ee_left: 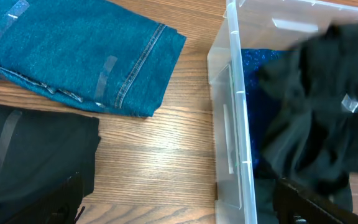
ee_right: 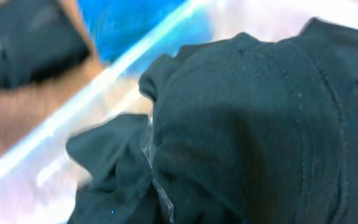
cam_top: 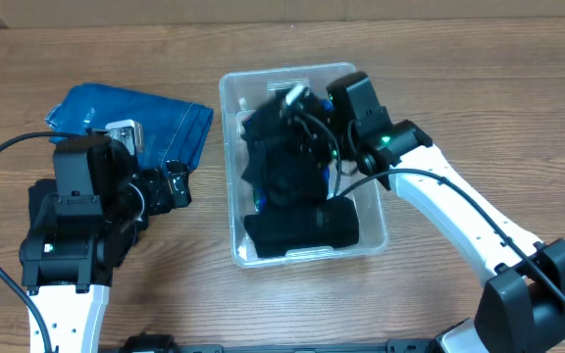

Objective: Pack container
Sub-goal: 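Lower the black garment into the bin beside the blue fabric, then press the black garment down in the bin, then withdraw the right gripper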

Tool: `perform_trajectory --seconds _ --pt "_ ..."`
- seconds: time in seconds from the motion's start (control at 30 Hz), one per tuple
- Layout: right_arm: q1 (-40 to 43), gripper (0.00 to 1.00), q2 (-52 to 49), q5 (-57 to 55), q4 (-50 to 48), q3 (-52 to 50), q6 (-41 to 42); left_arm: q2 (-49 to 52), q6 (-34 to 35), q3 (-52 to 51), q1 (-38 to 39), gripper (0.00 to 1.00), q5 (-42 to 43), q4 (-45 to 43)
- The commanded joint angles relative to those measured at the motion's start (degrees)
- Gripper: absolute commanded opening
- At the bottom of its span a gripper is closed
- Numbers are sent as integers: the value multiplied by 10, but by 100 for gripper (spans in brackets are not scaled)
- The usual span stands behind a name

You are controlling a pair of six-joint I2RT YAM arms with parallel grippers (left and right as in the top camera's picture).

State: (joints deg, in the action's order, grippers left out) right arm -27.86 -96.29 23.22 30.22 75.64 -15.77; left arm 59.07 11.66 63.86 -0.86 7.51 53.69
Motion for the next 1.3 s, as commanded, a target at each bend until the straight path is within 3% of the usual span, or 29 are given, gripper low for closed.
perform_trajectory --seconds 0.0,0.1,0.17,0.2,0.23,0.3,0.53,0.63,0.67,0.73,0.77,0.87,1.07,1.27 --pt "0 4 2 -18 -90 40 200 2 -10 12 -2 100 -4 1" --pt "-2 4 2 -28 -143 39 419 2 -10 12 -2 100 -4 1" --pt "-2 4 2 -108 -119 39 622 2 -10 12 -2 100 -4 1" --pt "-2 4 2 -119 -113 39 684 2 -10 12 -2 100 -4 1" --pt "0 4 2 -123 -113 38 808 2 -10 12 -2 100 -4 2" --pt "0 4 2 -142 -126 38 951 2 -10 12 -2 100 -4 3" --pt "0 4 1 -211 -137 38 958 2 -10 12 -2 100 -4 5" --pt "0 4 -8 -214 -145 38 916 2 -10 12 -2 100 -4 5" --pt "-1 13 -15 -214 -127 38 916 2 -9 12 -2 100 -4 5" --pt "-2 78 -29 -214 -97 38 916 2 -9 12 -2 100 -4 5" --pt "-2 100 -35 -211 -84 37 916 2 -9 12 -2 100 -4 5" --pt "-2 100 -40 -125 -40 33 916 2 -10 12 -2 100 -4 5" --pt "-2 100 -39 36 -64 34 925 2 -10 12 -2 100 -4 5" --pt "-2 100 -33 57 -54 34 958 2 -10 12 -2 100 -4 5"
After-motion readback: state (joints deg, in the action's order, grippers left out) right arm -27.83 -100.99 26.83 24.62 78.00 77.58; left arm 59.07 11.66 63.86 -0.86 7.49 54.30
